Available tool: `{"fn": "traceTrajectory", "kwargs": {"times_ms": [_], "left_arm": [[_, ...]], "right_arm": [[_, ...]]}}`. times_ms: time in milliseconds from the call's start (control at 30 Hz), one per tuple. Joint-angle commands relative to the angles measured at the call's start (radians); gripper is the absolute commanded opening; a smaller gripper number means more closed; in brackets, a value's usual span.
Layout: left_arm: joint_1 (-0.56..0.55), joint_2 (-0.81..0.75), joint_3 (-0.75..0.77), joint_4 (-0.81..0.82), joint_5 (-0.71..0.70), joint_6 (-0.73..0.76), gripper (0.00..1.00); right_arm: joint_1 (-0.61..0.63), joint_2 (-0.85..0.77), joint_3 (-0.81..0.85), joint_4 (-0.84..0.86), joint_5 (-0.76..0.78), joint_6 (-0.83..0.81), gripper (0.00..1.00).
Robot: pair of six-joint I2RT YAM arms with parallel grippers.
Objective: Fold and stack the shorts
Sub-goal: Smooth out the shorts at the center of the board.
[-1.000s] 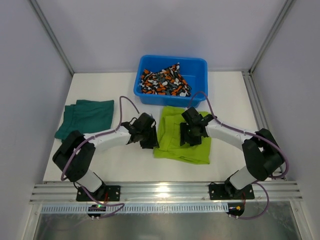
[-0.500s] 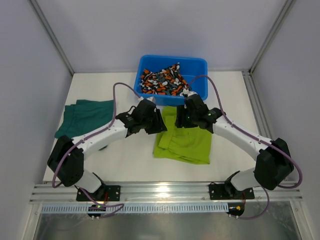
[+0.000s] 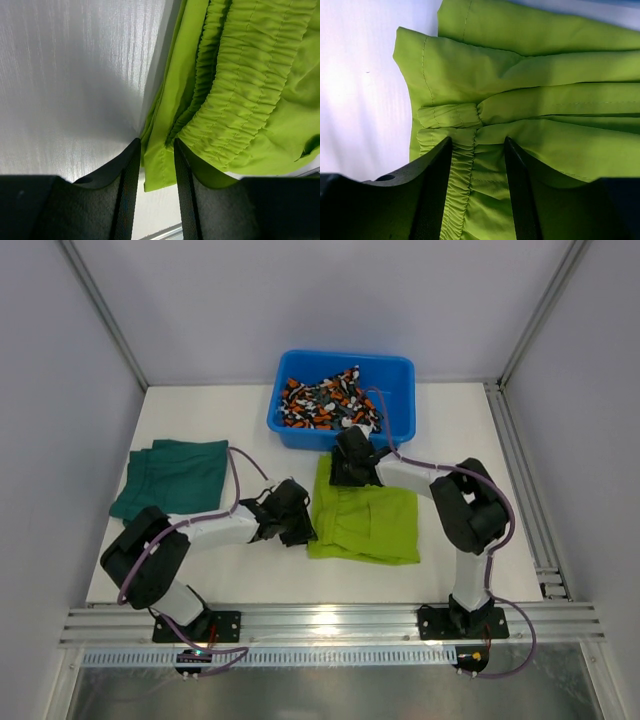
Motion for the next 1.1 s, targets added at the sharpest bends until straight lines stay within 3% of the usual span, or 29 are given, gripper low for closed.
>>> {"fn": "traceTrajectory", "kwargs": {"times_ms": [0, 167, 333, 433, 667, 900, 1067], "left_arm": [[-0.002, -0.003, -0.017, -0.022, -0.075, -0.009, 0.36], [-0.002, -0.09, 0.069, -0.157, -0.169, 0.017, 0.37], [0.007, -0.113, 0.23, -0.291, -0.198, 0.102, 0.48], [0.036, -0.066, 0.31, -0.3, -0.154, 0.158, 0.49], [0.145, 0.075, 0.491, -0.329, -0.014, 0.287, 0.48], [0.208, 0.164, 0.597, -0.358, 0.055, 0.377, 0.48], [0.21, 0.221, 0.591, -0.321, 0.11, 0.414, 0.49]], "right_arm": [[0.001, -0.009, 0.003, 0.052, -0.007, 0.027, 0.5], [0.001, -0.099, 0.064, -0.049, -0.007, -0.033, 0.5], [-0.002, -0.29, 0.106, -0.205, -0.026, -0.085, 0.51], [-0.002, -0.366, 0.01, -0.192, -0.134, -0.093, 0.51], [0.027, -0.426, -0.332, 0.017, -0.249, -0.024, 0.51], [0.119, -0.452, -0.572, 0.137, -0.231, 0.007, 0.51], [0.135, -0.569, -0.635, 0.076, -0.191, -0.002, 0.51]]}}
